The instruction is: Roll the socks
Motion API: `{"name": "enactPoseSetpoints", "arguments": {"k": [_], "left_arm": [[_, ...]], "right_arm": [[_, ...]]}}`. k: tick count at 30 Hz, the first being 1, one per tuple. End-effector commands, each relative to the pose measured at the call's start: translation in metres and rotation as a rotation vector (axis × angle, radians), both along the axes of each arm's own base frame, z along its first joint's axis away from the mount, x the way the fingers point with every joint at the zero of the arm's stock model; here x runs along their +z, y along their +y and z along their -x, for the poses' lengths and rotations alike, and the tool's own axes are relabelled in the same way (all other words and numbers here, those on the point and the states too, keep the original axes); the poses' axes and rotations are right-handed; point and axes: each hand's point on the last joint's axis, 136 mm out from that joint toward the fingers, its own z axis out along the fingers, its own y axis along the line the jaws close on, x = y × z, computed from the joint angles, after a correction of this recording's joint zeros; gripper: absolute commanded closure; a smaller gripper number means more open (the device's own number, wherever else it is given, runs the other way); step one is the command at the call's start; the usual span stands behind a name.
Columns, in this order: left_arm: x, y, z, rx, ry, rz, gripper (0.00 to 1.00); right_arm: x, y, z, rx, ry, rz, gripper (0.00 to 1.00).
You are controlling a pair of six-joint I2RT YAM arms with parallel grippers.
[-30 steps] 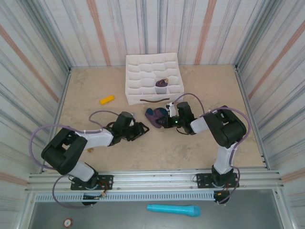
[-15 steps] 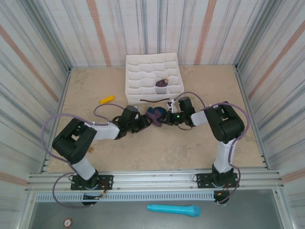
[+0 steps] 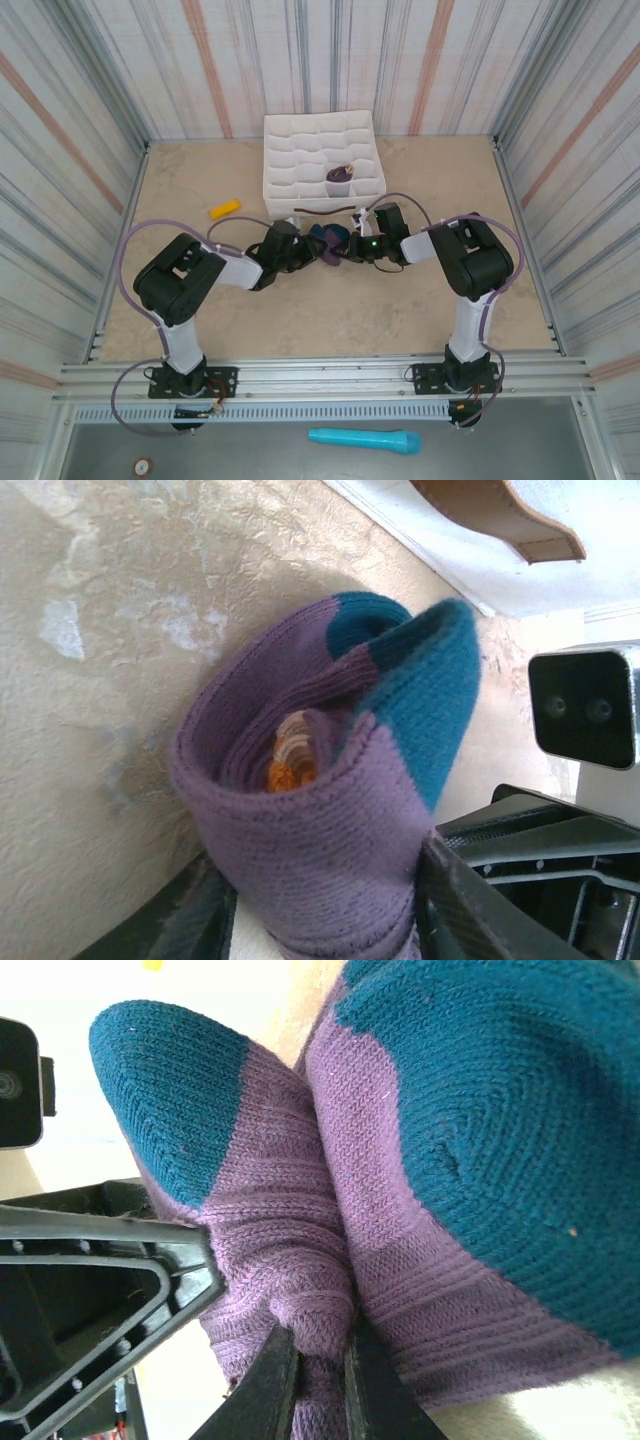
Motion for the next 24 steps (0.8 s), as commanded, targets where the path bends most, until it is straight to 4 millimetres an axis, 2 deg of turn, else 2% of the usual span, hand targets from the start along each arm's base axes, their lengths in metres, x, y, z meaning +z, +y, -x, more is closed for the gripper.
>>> {"name": "enactPoseSetpoints", "arguments": {"k": [1, 3, 7, 10, 16, 17, 18, 20, 21, 24], "left_arm": [[-0.014, 0.005, 0.0, 0.036, 0.042, -0.035, 0.62], [-0.02, 0.009, 0.004, 0.034, 0.088, -0.067, 0.7], [-0.024, 0.011, 0.012, -0.013, 0.141, -0.108, 0.88], [-0.026, 0.012, 0.019, -0.049, 0.166, -0.119, 0.93], [-0.018, 0.013, 0.031, -0.126, 0.189, -0.175, 0.95], [-0.016, 0.014, 0.032, -0.14, 0.189, -0.181, 0.95], [-0.015, 0.013, 0.035, -0.158, 0.192, -0.188, 0.95], [-0.011, 0.013, 0.039, -0.19, 0.201, -0.192, 0.95], [-0.011, 0.014, 0.041, -0.202, 0.211, -0.191, 0.95], [-0.009, 0.012, 0.048, -0.241, 0.235, -0.171, 0.95]], "right_arm": [[-0.086, -0.052, 0.068, -0.098, 0.351, 0.292, 1.0], [-0.077, -0.052, 0.064, -0.102, 0.313, 0.284, 0.96], [-0.051, -0.053, 0.055, -0.114, 0.186, 0.276, 0.8], [-0.027, -0.051, 0.052, -0.105, 0.069, 0.289, 0.69], [0.018, -0.052, 0.051, -0.086, -0.213, 0.442, 0.47], [0.025, -0.051, 0.053, -0.079, -0.261, 0.467, 0.46], [0.034, -0.048, 0.054, -0.069, -0.321, 0.49, 0.41], [0.049, -0.044, 0.058, -0.052, -0.424, 0.529, 0.39], [0.057, -0.041, 0.061, -0.038, -0.478, 0.546, 0.33], [0.077, -0.03, 0.069, 0.004, -0.635, 0.597, 0.27]]}}
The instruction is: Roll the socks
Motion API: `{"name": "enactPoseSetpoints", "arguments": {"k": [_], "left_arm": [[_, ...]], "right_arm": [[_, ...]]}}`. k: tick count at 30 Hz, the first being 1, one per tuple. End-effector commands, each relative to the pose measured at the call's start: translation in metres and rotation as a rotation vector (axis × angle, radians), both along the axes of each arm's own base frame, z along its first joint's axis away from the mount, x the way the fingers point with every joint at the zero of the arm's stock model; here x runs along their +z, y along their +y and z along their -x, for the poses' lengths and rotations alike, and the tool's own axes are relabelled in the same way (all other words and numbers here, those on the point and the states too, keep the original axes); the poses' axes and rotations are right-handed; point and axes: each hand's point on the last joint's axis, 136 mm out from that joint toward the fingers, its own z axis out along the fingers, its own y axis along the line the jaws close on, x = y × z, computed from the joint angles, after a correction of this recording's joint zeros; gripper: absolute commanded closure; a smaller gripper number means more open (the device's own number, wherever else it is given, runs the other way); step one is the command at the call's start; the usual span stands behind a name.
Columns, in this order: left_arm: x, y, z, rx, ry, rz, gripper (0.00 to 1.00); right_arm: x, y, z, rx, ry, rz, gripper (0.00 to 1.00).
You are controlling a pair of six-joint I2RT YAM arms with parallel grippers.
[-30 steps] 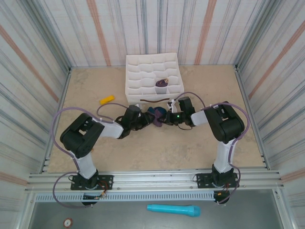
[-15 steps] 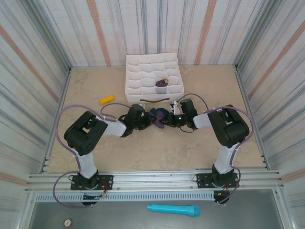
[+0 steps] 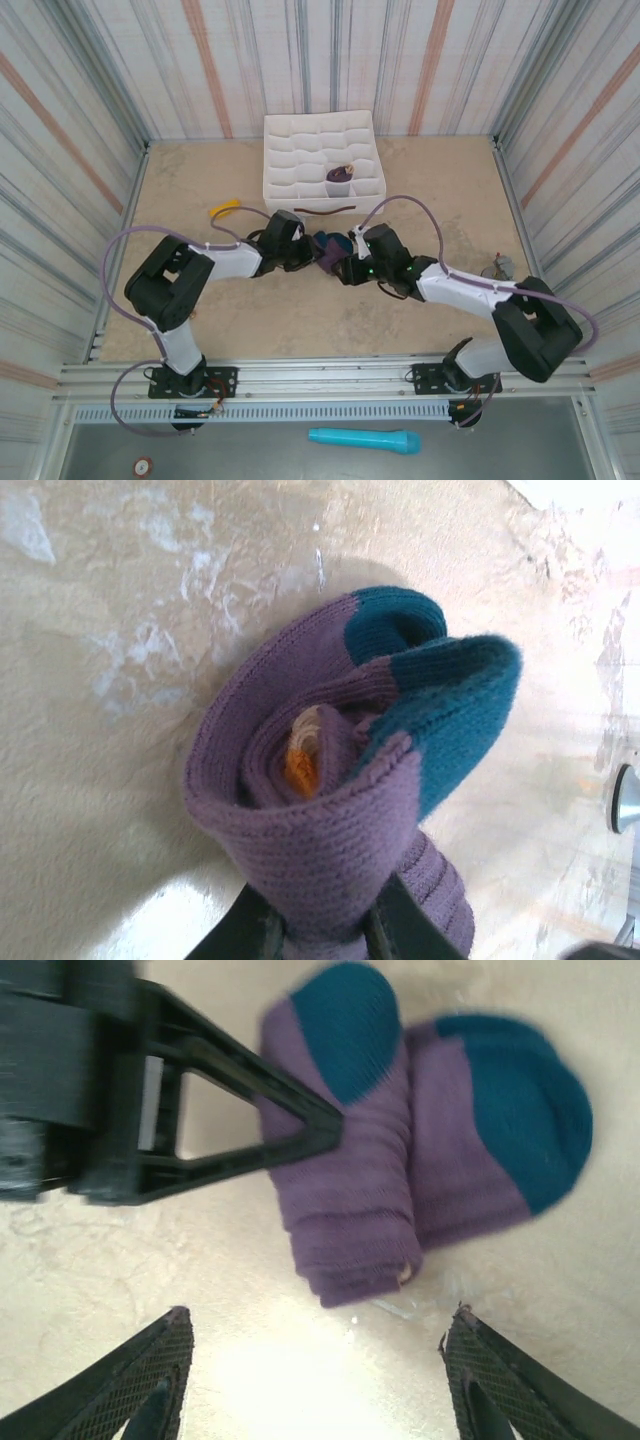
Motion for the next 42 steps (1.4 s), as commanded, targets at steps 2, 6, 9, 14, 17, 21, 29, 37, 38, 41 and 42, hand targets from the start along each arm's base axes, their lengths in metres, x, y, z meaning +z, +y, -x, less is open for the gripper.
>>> {"name": "enactPoseSetpoints", "arguments": {"k": [2, 6, 9, 14, 17, 21, 29, 37, 38, 41, 42], "left_arm": [[-0.01, 0.011, 0.028, -0.088, 0.108, -0.043, 0.95], [-0.01, 0.01, 0.036, -0.107, 0.141, -0.018, 0.94], [-0.01, 0.01, 0.042, -0.113, 0.163, 0.0, 0.94], [-0.015, 0.014, 0.05, -0.115, 0.194, -0.003, 0.94], [-0.019, 0.017, 0.056, -0.108, 0.206, -0.009, 0.94], [-0.022, 0.02, 0.063, -0.101, 0.209, -0.02, 0.94], [-0.026, 0.018, 0.07, -0.093, 0.214, -0.024, 0.94], [-0.028, 0.021, 0.072, -0.082, 0.218, -0.031, 0.94], [-0.029, 0.021, 0.073, -0.081, 0.221, -0.032, 0.94], [-0.03, 0.02, 0.073, -0.082, 0.223, -0.027, 0.91], [-0.03, 0.02, 0.072, -0.083, 0.222, -0.025, 0.89]], "right_arm": [[0.014, -0.008, 0.005, 0.039, -0.243, 0.225, 0.25], [0.027, 0.009, 0.016, 0.109, -0.391, 0.316, 0.22], [0.024, 0.021, 0.022, 0.153, -0.451, 0.385, 0.21], [0.008, 0.038, 0.027, 0.193, -0.524, 0.49, 0.22], [-0.004, 0.045, 0.027, 0.187, -0.572, 0.538, 0.25], [-0.02, 0.053, 0.024, 0.167, -0.624, 0.595, 0.3], [-0.053, 0.056, 0.012, 0.126, -0.642, 0.675, 0.38], [-0.071, 0.038, 0.01, 0.076, -0.59, 0.679, 0.55], [-0.074, 0.035, 0.01, 0.073, -0.574, 0.67, 0.61], [-0.086, 0.026, 0.012, 0.074, -0.504, 0.638, 0.79], [-0.09, 0.025, 0.013, 0.083, -0.472, 0.622, 0.86]]}}
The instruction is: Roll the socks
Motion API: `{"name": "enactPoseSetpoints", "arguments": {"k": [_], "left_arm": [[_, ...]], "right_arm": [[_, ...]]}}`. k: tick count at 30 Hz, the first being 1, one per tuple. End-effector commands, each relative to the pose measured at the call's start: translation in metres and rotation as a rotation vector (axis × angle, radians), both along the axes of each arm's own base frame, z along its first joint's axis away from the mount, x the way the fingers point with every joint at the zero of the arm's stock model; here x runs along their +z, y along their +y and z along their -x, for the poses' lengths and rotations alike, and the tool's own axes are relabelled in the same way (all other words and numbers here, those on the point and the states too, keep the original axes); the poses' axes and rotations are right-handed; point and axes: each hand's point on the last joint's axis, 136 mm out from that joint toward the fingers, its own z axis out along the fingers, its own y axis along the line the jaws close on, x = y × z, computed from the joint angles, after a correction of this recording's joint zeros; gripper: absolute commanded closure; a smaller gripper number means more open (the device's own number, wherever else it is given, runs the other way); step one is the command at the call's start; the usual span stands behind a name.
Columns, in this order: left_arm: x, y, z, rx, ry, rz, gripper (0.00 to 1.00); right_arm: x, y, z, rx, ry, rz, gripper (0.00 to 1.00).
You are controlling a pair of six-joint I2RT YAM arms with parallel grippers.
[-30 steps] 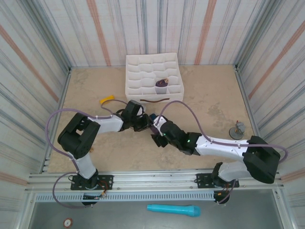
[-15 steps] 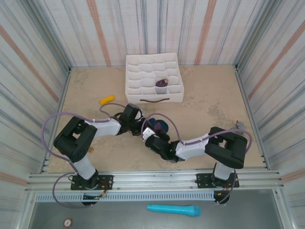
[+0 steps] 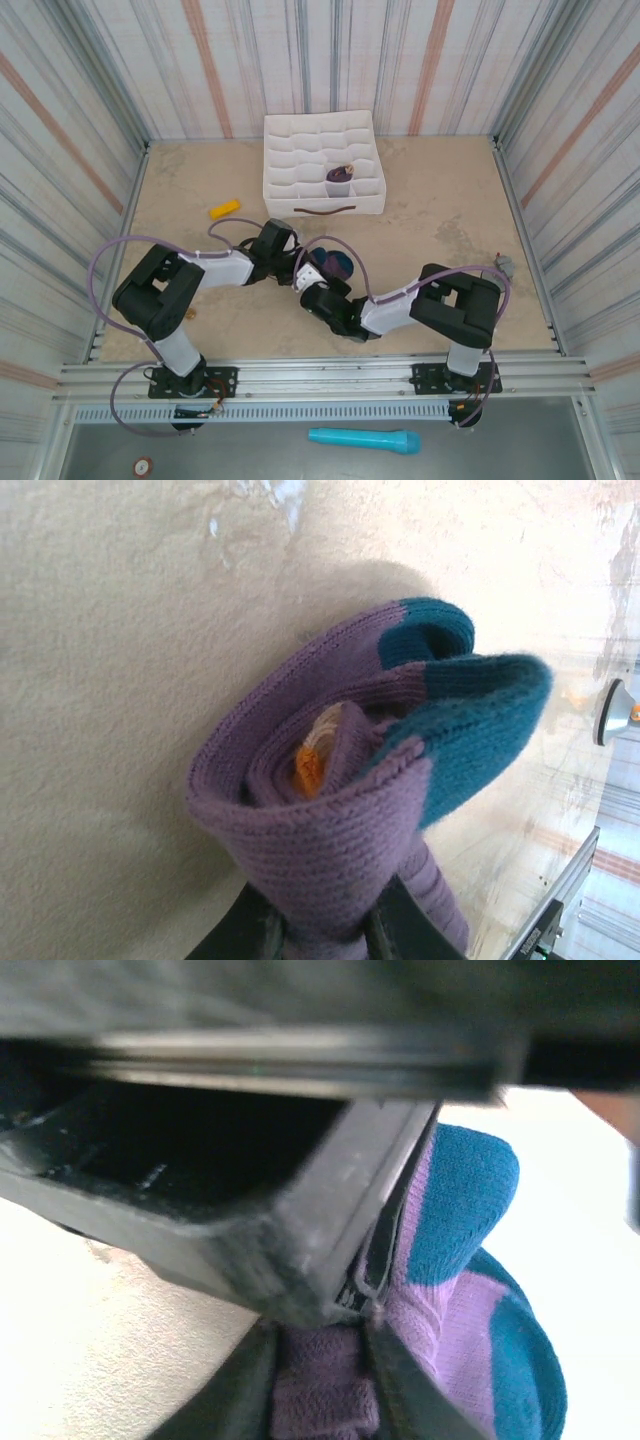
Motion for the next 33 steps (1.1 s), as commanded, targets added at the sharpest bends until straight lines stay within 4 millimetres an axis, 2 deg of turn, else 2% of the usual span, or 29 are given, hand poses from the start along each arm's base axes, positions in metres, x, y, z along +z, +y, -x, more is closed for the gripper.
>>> {"name": "enactPoseSetpoints", "arguments": {"k": [1, 2, 10, 13, 23, 28, 33], "left_arm": [[-0.024, 0.013, 0.027, -0.011, 0.098, -0.074, 0.87], [-0.024, 0.012, 0.026, -0.011, 0.097, -0.073, 0.84], [-0.02, 0.011, 0.025, -0.013, 0.09, -0.063, 0.55], [-0.017, 0.012, 0.023, -0.006, 0.086, -0.05, 0.49], [0.002, 0.003, 0.018, -0.026, -0.013, 0.06, 0.46], [0.004, 0.003, 0.015, -0.023, -0.028, 0.058, 0.46], [0.0, 0.0, 0.011, -0.019, -0.021, 0.056, 0.46]], "right_arm": [[-0.043, -0.035, 0.003, -0.05, 0.172, 0.032, 0.93], [-0.047, -0.038, 0.003, -0.06, 0.202, 0.018, 1.0], [-0.068, -0.056, 0.006, -0.098, 0.393, -0.098, 1.0], [-0.072, -0.059, 0.005, -0.108, 0.449, -0.151, 1.0], [-0.068, -0.059, -0.002, -0.087, 0.752, -0.508, 1.0], [-0.065, -0.061, -0.009, -0.084, 0.909, -0.709, 1.0], [-0.075, -0.065, -0.012, -0.108, 1.032, -0.776, 1.0]]}}
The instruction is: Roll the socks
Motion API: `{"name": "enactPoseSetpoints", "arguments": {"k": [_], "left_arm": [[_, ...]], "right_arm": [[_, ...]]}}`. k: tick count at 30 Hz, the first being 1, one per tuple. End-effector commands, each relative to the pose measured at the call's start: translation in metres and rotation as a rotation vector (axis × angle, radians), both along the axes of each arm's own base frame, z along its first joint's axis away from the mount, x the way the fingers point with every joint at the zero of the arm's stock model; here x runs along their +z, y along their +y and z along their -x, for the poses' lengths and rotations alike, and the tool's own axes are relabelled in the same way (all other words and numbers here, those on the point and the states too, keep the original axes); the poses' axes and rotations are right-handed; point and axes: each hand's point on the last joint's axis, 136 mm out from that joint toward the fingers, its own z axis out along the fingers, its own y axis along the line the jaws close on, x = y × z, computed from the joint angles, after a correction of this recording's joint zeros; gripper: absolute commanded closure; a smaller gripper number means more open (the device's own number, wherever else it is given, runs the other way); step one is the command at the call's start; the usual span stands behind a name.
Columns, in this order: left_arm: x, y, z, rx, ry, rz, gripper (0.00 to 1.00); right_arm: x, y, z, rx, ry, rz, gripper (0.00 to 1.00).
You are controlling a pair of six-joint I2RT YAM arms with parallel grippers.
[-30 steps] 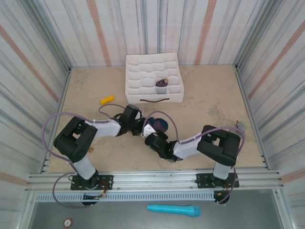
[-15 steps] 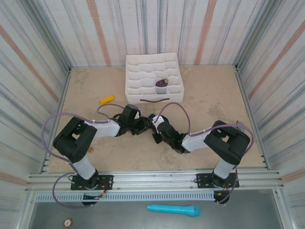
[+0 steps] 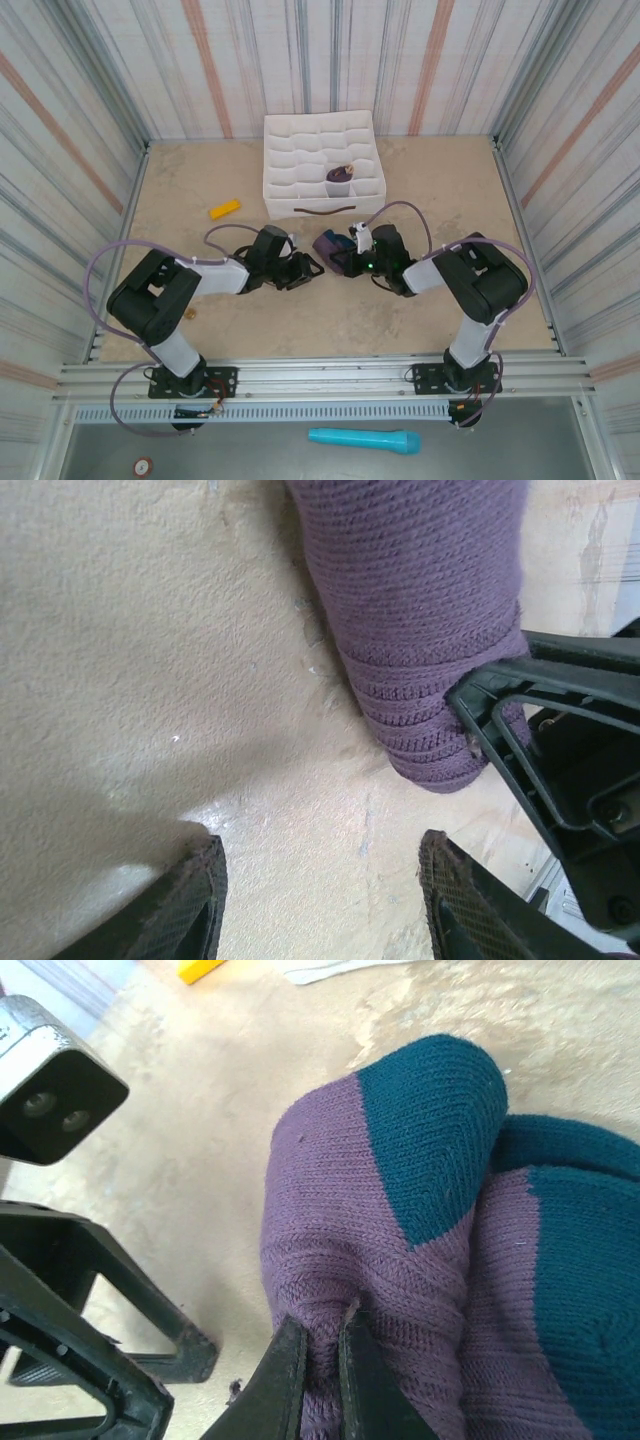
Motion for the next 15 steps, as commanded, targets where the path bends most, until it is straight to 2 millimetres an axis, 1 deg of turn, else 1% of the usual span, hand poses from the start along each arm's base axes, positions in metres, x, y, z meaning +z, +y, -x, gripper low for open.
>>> {"name": "enactPoseSetpoints", "arguments": {"k": [1, 4, 8, 12, 15], "left_arm": [[-0.003, -0.004, 0.001, -0.022, 0.004, -0.002, 0.47], [0.0, -0.007, -0.006, -0.016, -0.008, -0.002, 0.47], [0.003, -0.012, -0.019, 0.0, -0.031, -0.007, 0.46], [0.007, -0.014, -0.034, 0.052, -0.057, -0.007, 0.46], [0.014, -0.016, -0.046, 0.088, -0.084, 0.008, 0.45]], "right_arm": [[-0.075, -0.024, 0.048, 0.005, 0.4, 0.08, 1.0], [-0.083, -0.035, 0.044, -0.049, 0.462, 0.098, 1.0], [-0.083, -0.047, 0.036, -0.098, 0.545, 0.049, 1.0], [-0.086, -0.05, 0.031, -0.122, 0.661, 0.02, 1.0], [-0.094, -0.053, 0.032, -0.153, 0.737, 0.066, 1.0]]}}
